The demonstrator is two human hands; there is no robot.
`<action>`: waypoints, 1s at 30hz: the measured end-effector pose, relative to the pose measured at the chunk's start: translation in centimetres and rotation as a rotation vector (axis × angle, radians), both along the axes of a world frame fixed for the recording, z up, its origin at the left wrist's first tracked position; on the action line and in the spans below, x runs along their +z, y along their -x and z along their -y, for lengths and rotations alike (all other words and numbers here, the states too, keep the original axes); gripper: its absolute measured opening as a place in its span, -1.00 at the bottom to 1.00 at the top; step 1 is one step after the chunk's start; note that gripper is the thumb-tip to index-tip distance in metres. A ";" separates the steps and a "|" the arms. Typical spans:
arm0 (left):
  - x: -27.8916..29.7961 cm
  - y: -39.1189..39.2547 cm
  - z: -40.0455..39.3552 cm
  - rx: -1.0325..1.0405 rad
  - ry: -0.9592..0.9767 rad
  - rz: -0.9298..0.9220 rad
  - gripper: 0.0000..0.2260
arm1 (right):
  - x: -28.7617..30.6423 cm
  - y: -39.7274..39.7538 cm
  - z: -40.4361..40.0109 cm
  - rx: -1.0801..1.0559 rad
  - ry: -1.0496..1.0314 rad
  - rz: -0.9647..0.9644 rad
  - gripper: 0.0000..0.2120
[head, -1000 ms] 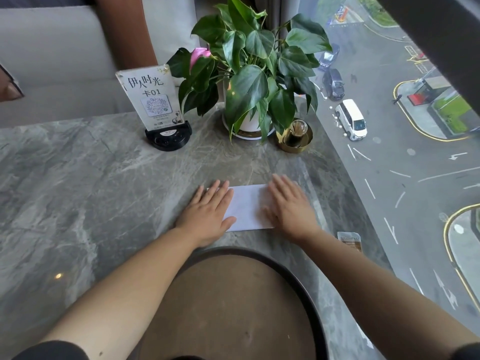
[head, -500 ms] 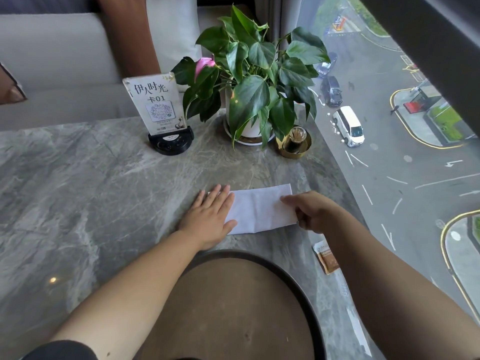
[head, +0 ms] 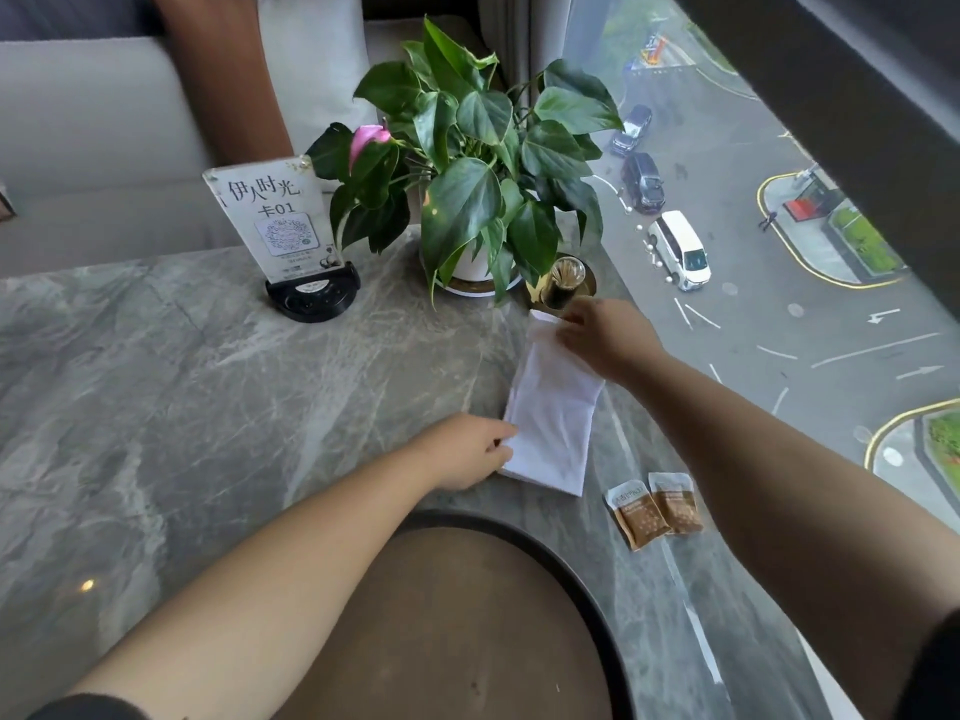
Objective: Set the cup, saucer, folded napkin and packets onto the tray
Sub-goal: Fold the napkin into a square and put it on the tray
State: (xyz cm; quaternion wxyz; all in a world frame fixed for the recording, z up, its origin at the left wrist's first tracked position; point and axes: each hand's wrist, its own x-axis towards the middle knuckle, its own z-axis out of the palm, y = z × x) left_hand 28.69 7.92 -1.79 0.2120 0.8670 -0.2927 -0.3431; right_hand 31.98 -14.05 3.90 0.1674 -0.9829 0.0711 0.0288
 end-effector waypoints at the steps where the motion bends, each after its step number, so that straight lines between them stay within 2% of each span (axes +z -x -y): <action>1: -0.2 0.0 0.3 0.015 0.009 0.007 -0.58 | -0.1 0.1 -0.1 0.048 0.023 0.041 -0.88; 6: -1.3 -0.8 1.3 0.021 -0.069 0.193 -0.52 | -0.7 1.6 -0.4 0.290 0.075 0.215 -0.88; 10: -1.4 -0.8 1.8 0.027 -0.089 0.224 -0.52 | -0.5 3.9 -0.5 0.322 0.021 0.291 -0.87; 12: -1.3 -0.9 1.4 0.040 -0.030 0.127 -0.55 | -0.8 6.0 -0.7 0.326 -0.015 0.277 -0.85; 15: -1.4 -1.1 0.0 0.206 0.174 -0.155 -0.67 | -2.0 9.2 -1.5 0.321 -0.042 0.221 -0.82; 17: -1.7 -1.3 -1.1 0.322 0.242 -0.208 -0.73 | -2.9 10.7 -2.3 0.316 -0.072 0.180 -0.80; 20: -2.0 -1.2 -2.1 0.455 0.266 -0.102 -0.85 | -4.3 12.1 -3.3 0.356 -0.073 0.125 -0.81; 23: -1.7 -1.0 -2.4 0.503 0.237 0.151 -0.86 | -5.6 13.1 -3.4 0.379 -0.049 0.115 -0.81; 26: -1.0 -0.7 -1.7 0.338 0.230 0.374 -0.77 | -6.2 13.4 -3.3 0.390 -0.038 0.134 -0.83; 30: -0.6 -0.1 0.1 -0.152 0.079 0.594 -0.61 | -6.7 13.6 -3.0 0.421 -0.004 0.211 -0.88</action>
